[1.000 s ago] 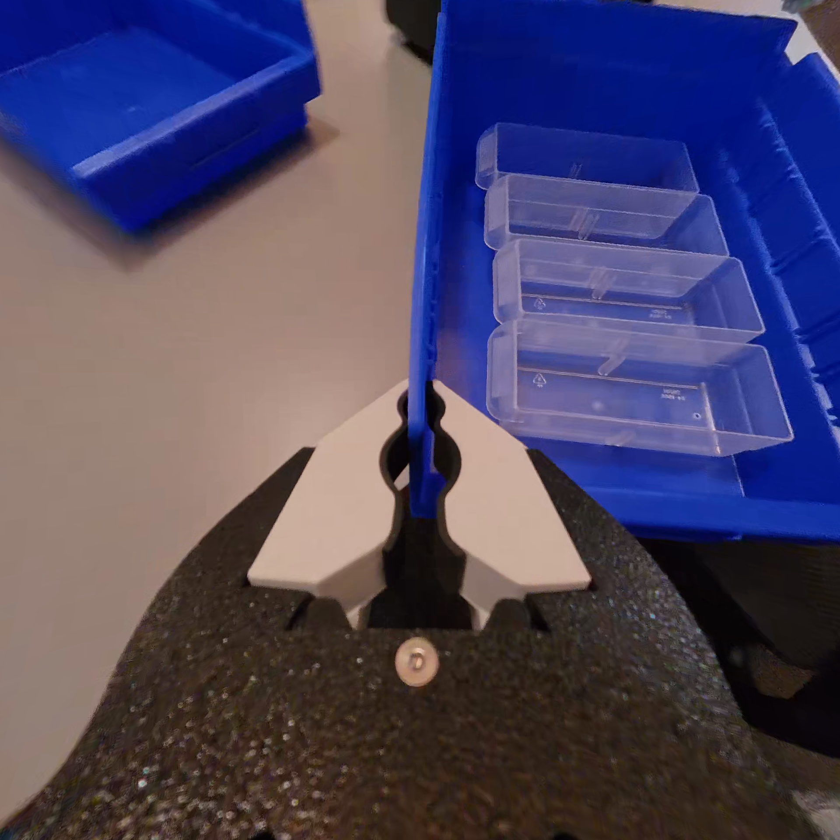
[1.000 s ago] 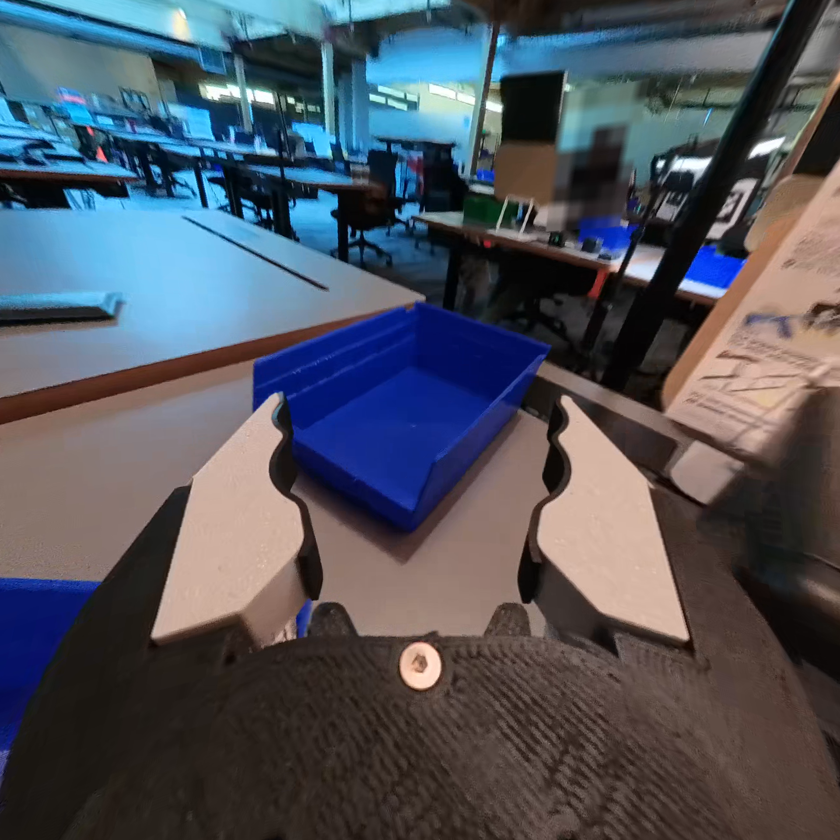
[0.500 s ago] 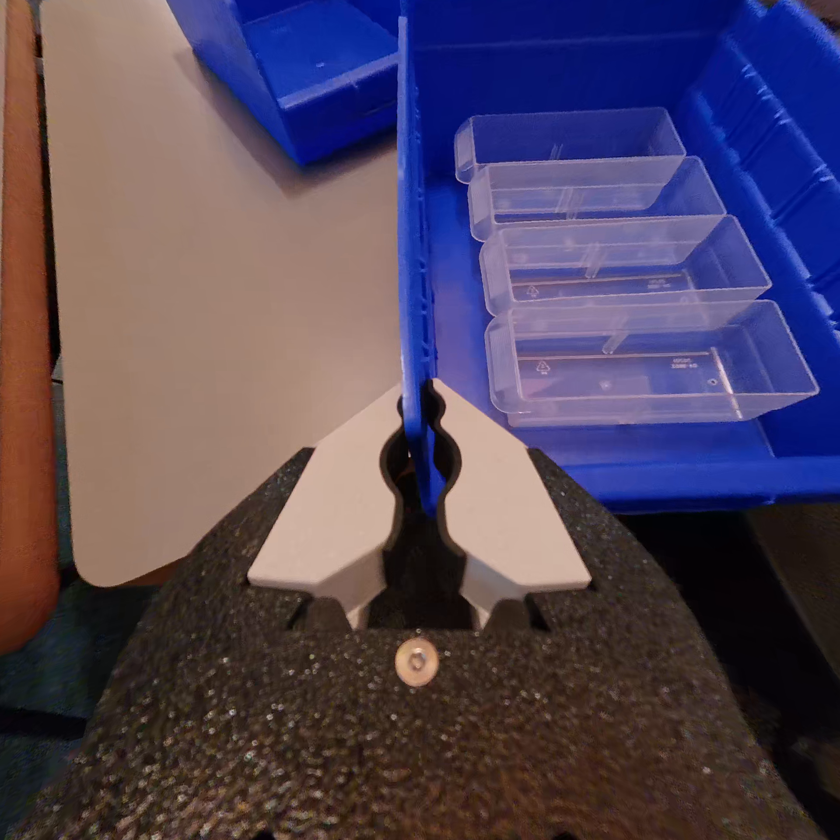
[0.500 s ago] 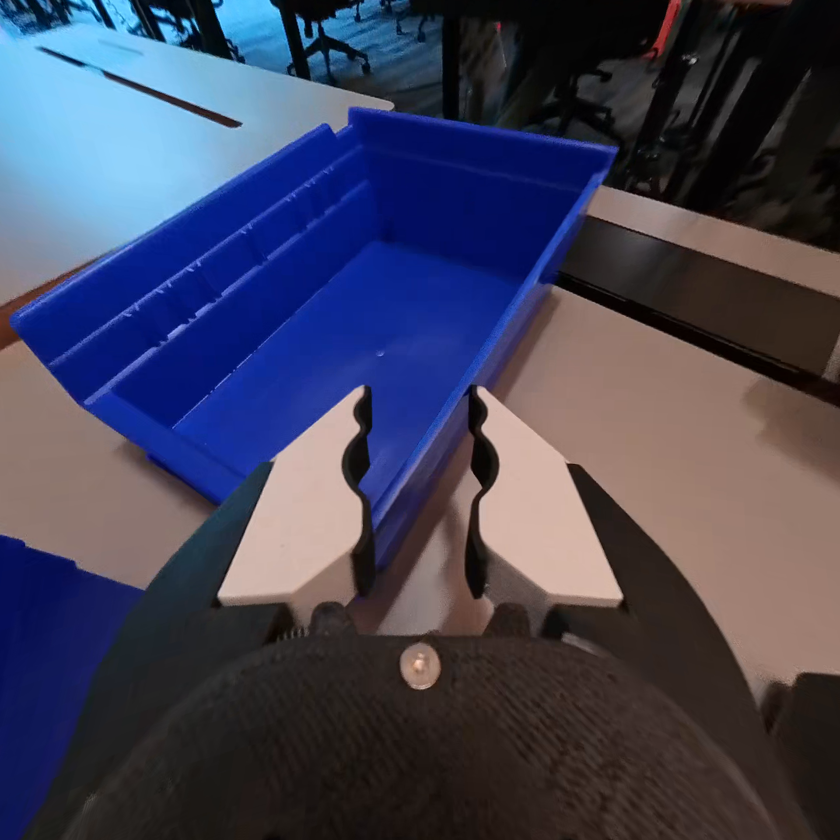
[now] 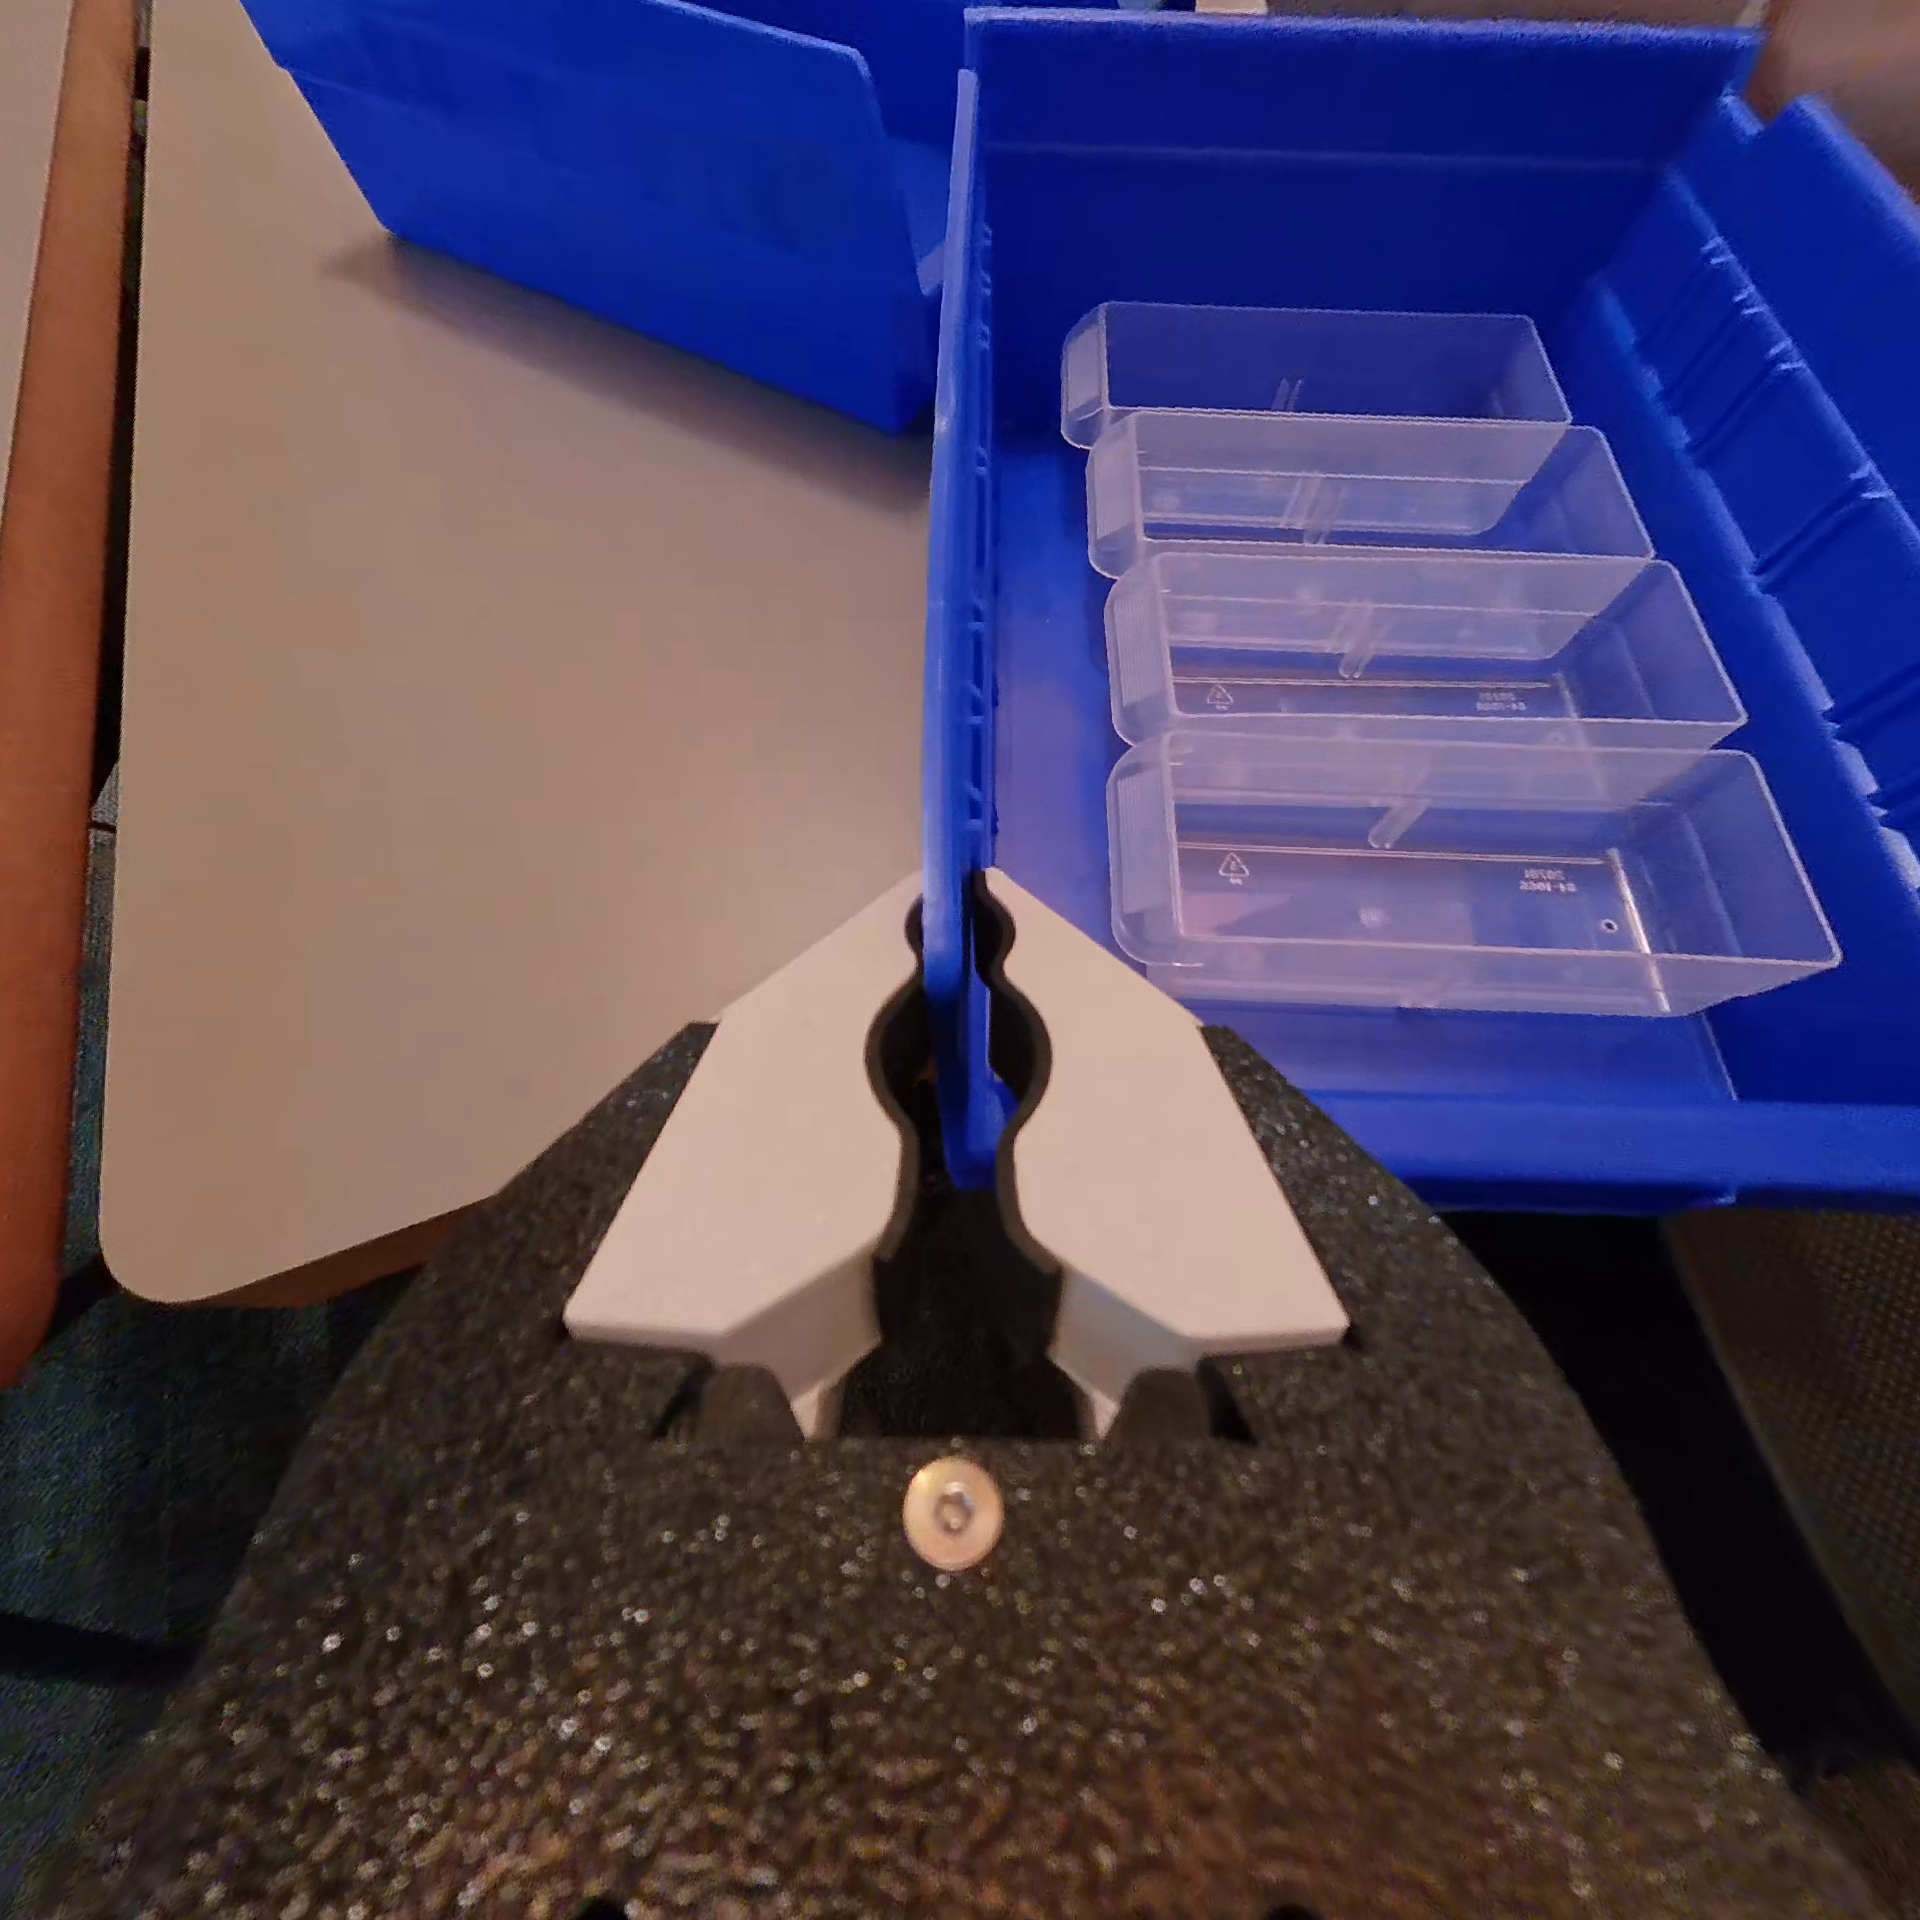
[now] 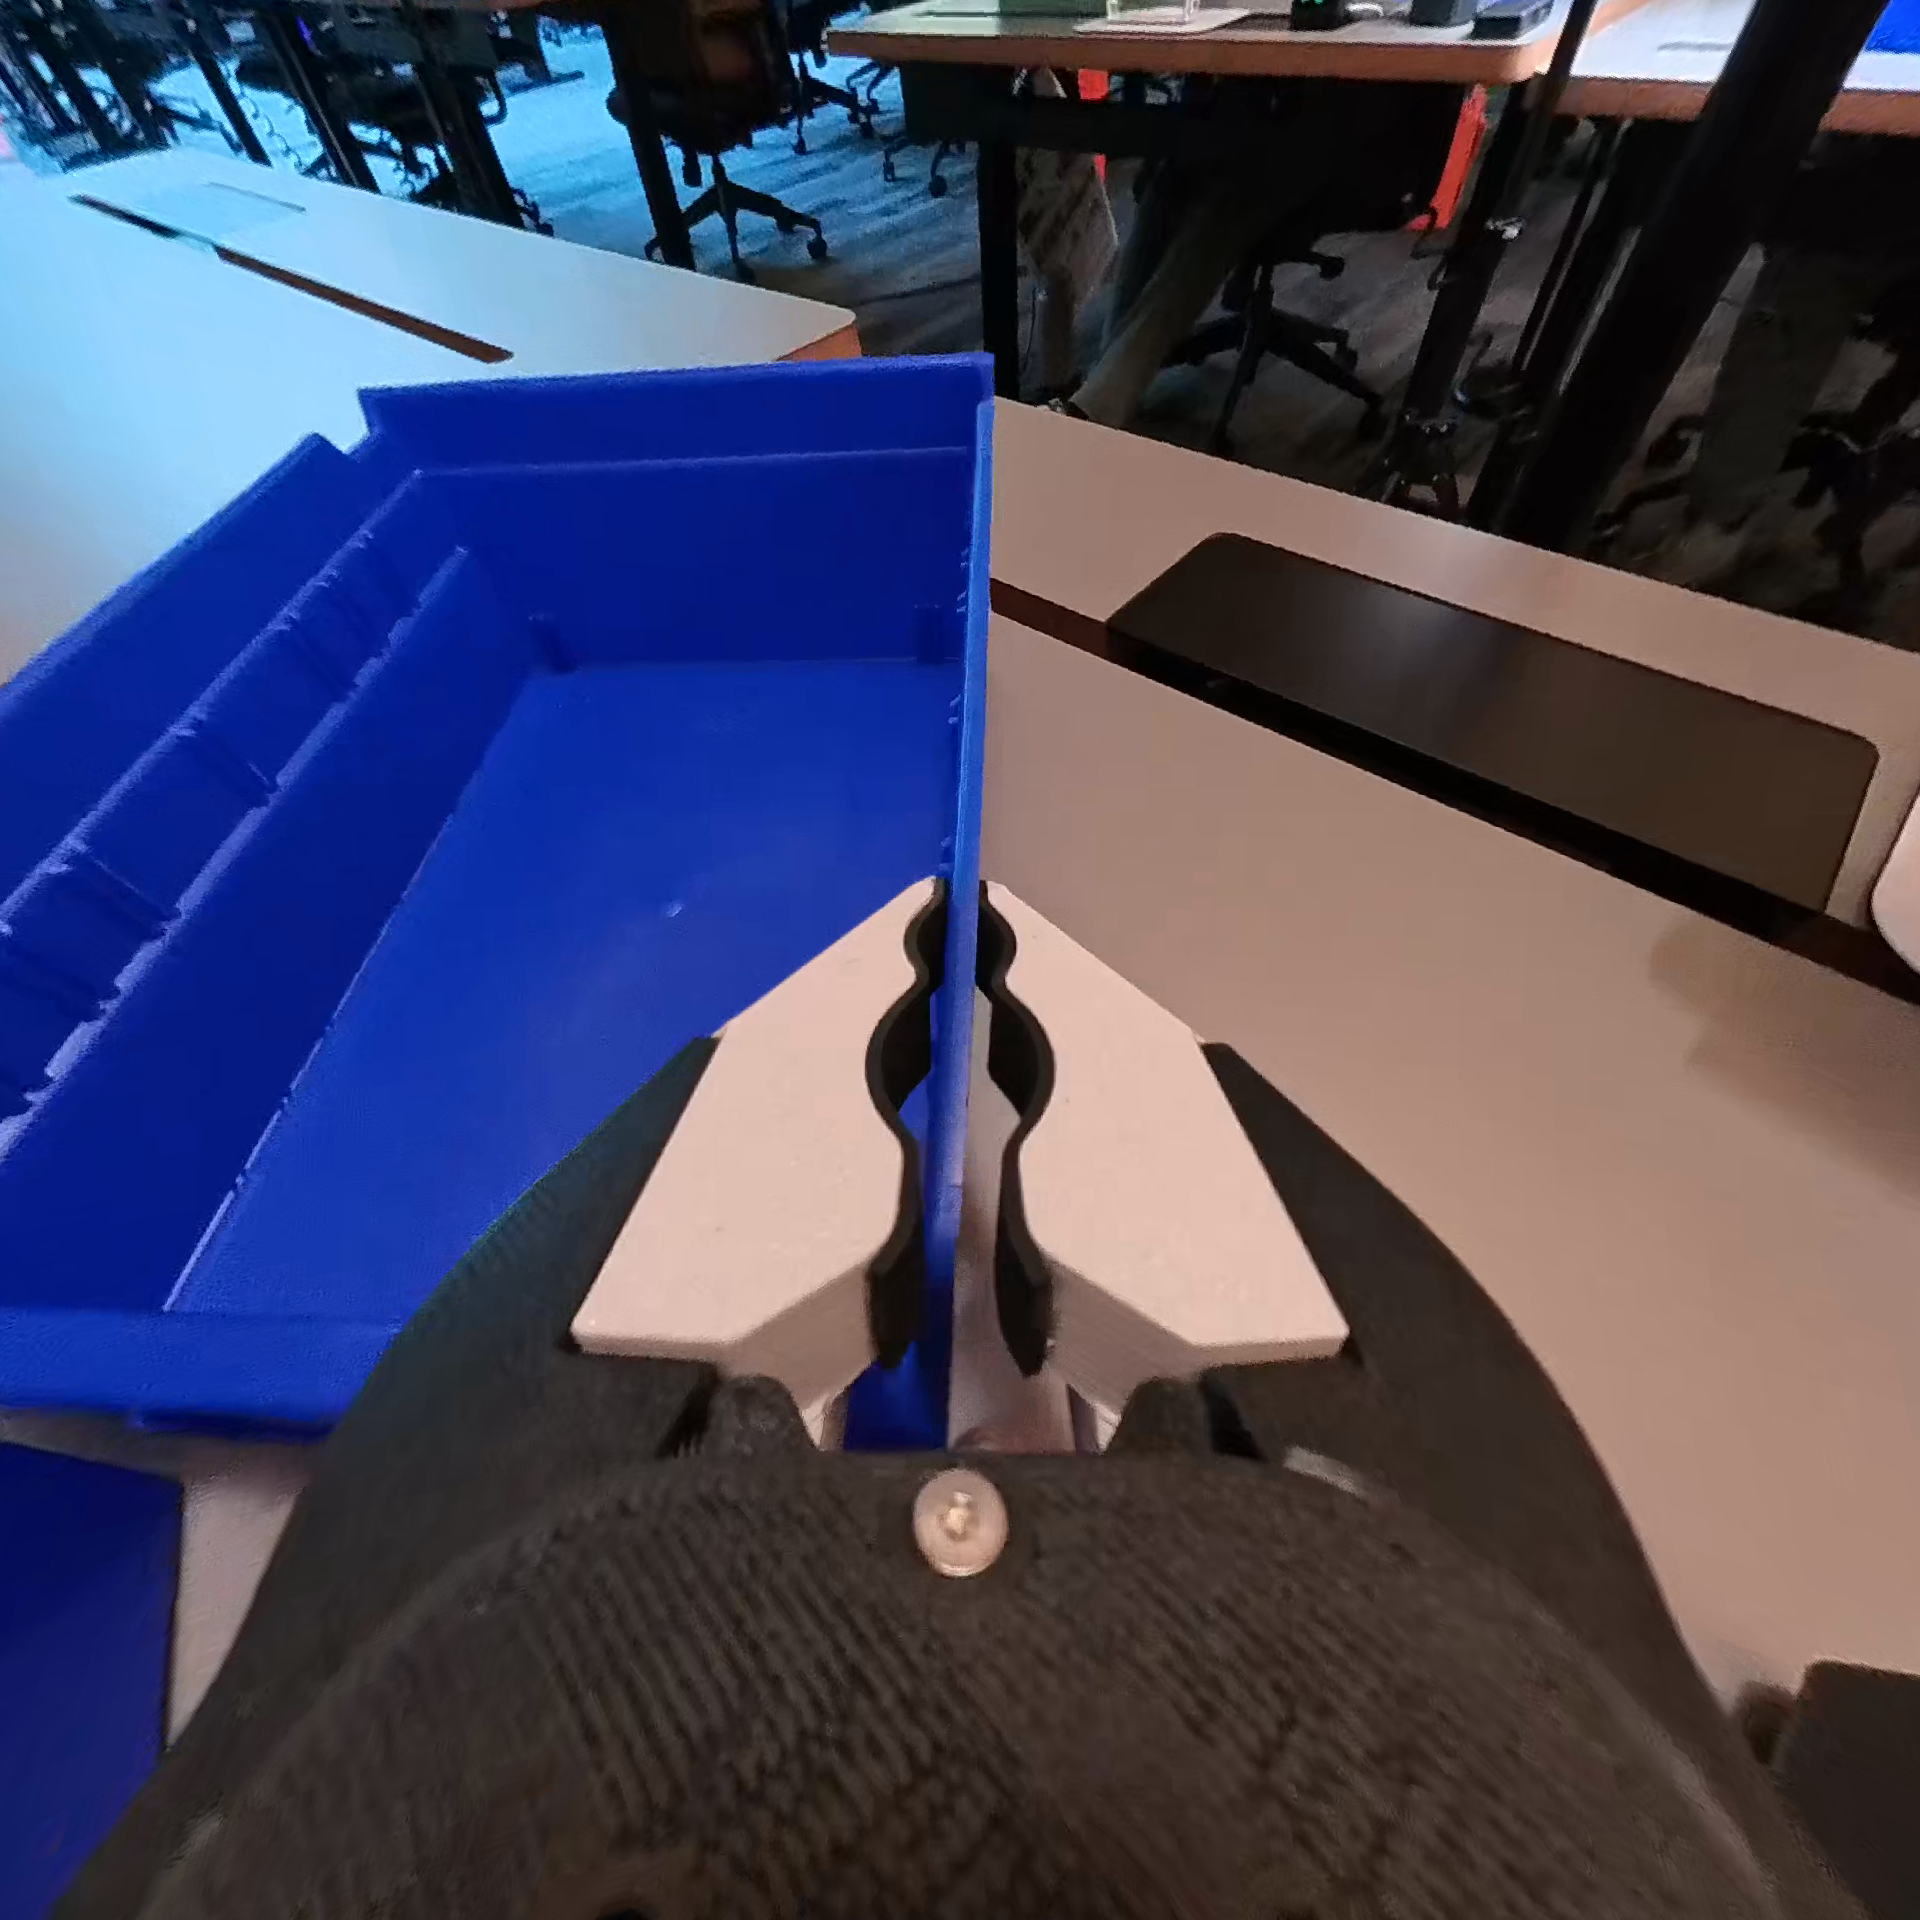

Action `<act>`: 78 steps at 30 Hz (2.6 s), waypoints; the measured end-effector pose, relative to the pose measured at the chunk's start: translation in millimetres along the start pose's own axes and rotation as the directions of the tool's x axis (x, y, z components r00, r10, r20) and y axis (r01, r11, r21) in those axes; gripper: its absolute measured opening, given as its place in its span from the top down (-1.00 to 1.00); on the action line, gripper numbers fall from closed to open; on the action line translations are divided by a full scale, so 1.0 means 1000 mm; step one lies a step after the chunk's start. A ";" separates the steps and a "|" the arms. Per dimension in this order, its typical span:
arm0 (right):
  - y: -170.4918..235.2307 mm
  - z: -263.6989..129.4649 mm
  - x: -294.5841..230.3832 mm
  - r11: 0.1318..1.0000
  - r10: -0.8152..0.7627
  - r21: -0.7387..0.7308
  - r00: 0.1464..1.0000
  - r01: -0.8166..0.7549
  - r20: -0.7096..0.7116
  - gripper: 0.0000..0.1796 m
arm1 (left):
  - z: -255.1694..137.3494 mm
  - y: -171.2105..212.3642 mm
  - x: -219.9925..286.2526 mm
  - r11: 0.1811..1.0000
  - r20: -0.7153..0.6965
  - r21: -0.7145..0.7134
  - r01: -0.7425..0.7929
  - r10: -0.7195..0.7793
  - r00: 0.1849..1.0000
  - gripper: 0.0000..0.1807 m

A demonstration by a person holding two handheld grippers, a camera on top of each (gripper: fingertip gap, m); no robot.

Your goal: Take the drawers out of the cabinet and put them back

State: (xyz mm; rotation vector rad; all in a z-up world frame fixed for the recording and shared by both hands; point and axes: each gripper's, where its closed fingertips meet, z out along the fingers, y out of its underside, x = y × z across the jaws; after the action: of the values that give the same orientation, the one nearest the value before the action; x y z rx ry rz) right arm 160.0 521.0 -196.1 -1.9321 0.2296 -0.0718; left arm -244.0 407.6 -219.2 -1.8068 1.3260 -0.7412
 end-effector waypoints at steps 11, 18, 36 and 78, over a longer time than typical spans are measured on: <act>-0.001 0.012 -0.009 0.981 -0.191 0.042 0.981 0.189 0.038 0.97 | 0.000 0.000 0.004 0.997 -0.026 0.057 0.043 -0.041 0.999 1.00; -0.062 -0.003 -0.030 0.924 -0.372 0.123 0.926 0.363 0.058 0.99 | 0.000 -0.001 0.003 0.992 -0.031 0.103 0.070 -0.067 0.997 1.00; -0.304 -0.362 0.074 0.718 -0.317 0.599 0.933 0.354 -0.171 1.00 | 0.040 -0.025 0.007 0.981 0.121 0.117 0.155 -0.169 0.978 0.94; 0.175 -0.547 0.550 0.938 0.344 0.230 0.607 -0.259 -0.716 0.99 | 0.203 -0.131 -0.066 0.949 0.407 0.252 0.191 -0.283 0.869 1.00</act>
State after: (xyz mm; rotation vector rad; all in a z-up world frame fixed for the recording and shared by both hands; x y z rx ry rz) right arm 589.2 -148.4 -191.9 -1.6281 1.0943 -0.6594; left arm -32.2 541.1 -220.6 -1.8479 0.7121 -0.5277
